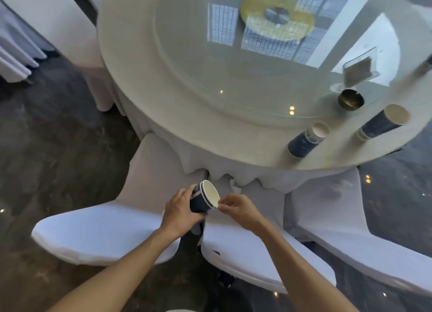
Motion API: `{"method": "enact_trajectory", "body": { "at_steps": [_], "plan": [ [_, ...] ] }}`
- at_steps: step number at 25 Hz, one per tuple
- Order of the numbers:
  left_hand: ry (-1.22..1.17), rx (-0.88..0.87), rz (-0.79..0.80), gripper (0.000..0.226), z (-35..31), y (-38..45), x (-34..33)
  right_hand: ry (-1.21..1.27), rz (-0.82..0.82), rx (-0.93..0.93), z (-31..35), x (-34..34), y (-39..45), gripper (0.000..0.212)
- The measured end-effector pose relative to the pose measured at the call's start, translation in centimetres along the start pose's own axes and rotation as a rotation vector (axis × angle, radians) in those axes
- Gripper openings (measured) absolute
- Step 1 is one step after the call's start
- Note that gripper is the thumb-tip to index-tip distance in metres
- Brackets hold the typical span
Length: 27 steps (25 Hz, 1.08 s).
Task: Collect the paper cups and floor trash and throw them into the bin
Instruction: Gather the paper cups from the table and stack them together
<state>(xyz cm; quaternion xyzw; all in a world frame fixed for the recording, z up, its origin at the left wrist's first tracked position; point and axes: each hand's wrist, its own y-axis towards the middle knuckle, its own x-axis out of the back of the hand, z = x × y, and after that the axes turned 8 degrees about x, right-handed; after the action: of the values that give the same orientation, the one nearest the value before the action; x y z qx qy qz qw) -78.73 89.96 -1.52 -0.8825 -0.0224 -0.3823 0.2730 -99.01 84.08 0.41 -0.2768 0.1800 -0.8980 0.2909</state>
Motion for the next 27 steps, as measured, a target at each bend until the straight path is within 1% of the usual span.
{"method": "enact_trajectory", "body": {
  "at_steps": [2,3,5,6,9,12,14,16,18,21,22,25,27],
  "plan": [
    [-0.027,0.012,0.010,0.097,0.5,1.5,-1.0,-0.012,-0.007,-0.029,-1.4,0.1,1.8,0.021],
    [-0.049,0.028,0.044,0.097,0.6,2.6,-1.6,-0.029,-0.021,-0.059,-2.5,0.3,3.0,0.024],
    [-0.085,0.056,0.105,0.097,0.7,5.9,-2.7,-0.136,-0.023,-0.095,-4.9,1.3,6.2,0.038],
    [-0.089,0.061,0.110,0.096,0.9,7.3,-3.2,-0.213,-0.011,-0.096,-6.1,1.8,7.6,0.047],
    [-0.077,0.101,0.102,0.091,1.1,10.6,-4.1,-0.382,0.114,-0.106,-9.1,3.1,11.9,0.069],
    [-0.141,0.147,0.097,0.084,1.8,13.6,-4.8,-0.480,0.233,-0.154,-12.3,3.0,16.7,0.076],
    [-0.134,0.160,0.040,0.082,2.5,15.7,-5.4,-0.523,0.302,-0.183,-14.5,2.4,20.0,0.078],
    [-0.139,0.159,0.042,0.083,3.3,17.4,-6.6,-0.571,0.340,-0.191,-16.8,1.5,22.6,0.077],
    [-0.151,0.160,0.131,0.085,4.3,18.1,-8.1,-0.660,0.362,-0.164,-19.1,0.5,23.9,0.076],
    [-0.133,0.179,0.256,0.085,6.0,17.8,-10.9,-0.787,0.375,-0.181,-23.3,-1.8,24.4,0.073],
    [-0.130,0.192,0.270,0.087,6.5,17.3,-11.6,-0.802,0.387,-0.205,-24.4,-2.4,23.9,0.068],
    [-0.132,0.232,0.316,0.091,6.8,15.3,-12.9,-0.808,0.461,-0.239,-26.8,-4.0,20.7,0.040],
    [-0.141,0.246,0.364,0.089,6.7,14.6,-13.0,-0.741,0.478,-0.274,-27.3,-4.4,18.0,0.030]
  ]
}}
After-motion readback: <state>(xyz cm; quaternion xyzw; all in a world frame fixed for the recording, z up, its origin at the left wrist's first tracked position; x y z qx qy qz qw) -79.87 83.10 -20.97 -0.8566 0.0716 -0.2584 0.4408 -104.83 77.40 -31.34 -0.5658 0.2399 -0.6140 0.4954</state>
